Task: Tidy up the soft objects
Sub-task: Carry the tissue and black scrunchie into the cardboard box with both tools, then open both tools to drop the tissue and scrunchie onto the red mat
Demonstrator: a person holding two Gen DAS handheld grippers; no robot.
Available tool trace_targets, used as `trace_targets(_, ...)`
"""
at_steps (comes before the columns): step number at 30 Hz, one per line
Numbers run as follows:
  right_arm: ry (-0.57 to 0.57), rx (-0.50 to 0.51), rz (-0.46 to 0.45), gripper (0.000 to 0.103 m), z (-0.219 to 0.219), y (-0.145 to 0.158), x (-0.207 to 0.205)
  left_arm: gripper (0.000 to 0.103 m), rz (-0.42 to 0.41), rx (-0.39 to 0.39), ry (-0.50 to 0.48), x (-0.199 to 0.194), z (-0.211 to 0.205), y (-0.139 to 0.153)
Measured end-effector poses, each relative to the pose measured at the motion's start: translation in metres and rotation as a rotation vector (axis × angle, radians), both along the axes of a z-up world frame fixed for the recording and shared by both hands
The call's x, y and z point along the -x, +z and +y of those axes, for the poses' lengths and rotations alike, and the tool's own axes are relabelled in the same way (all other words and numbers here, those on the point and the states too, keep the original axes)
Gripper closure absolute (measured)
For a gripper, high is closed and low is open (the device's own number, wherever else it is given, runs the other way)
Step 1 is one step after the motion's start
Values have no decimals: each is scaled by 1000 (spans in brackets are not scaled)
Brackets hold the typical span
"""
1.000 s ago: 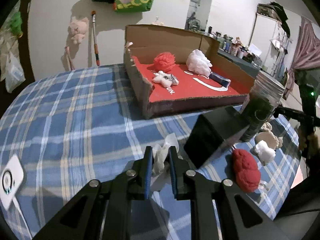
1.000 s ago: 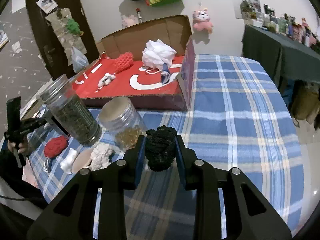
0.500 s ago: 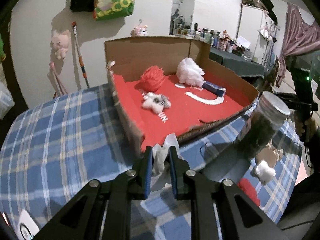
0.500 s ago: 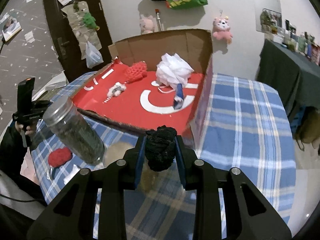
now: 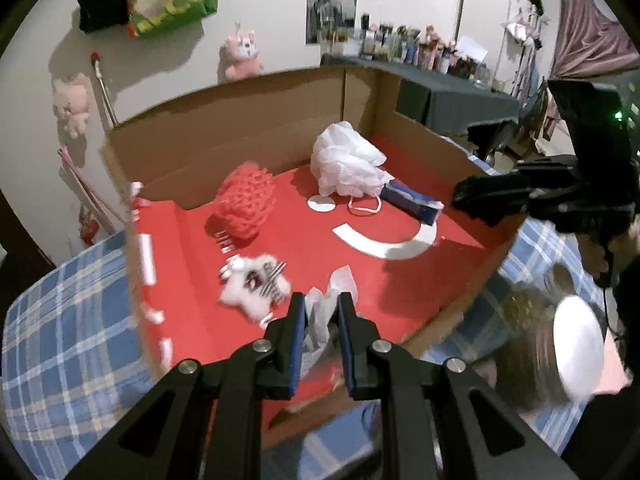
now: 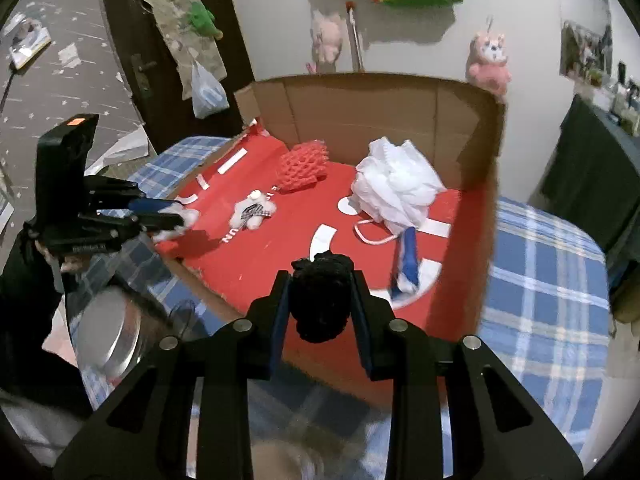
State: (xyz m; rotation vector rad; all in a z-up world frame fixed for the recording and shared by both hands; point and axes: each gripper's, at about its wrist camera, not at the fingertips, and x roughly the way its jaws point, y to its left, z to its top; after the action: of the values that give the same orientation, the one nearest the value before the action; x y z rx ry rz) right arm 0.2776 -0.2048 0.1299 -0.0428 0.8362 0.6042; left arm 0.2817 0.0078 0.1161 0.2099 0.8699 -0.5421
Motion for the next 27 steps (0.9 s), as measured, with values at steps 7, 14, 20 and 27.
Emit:
trace_targets(7, -1, 72, 101, 75, 36, -17, -54, 86, 79, -25, 13, -42, -37, -8)
trace_targets(14, -19, 126, 181, 75, 51, -30, -93, 86, 123, -89, 34, -73, -53, -31)
trace_targets(20, -40, 157, 233, 75, 52, -46, -112, 86, 162, -107, 77, -91, -50, -52)
trace_targets(27, -52, 180, 260, 74, 52, -59, -120, 83, 151, -99, 76, -91, -50, -55)
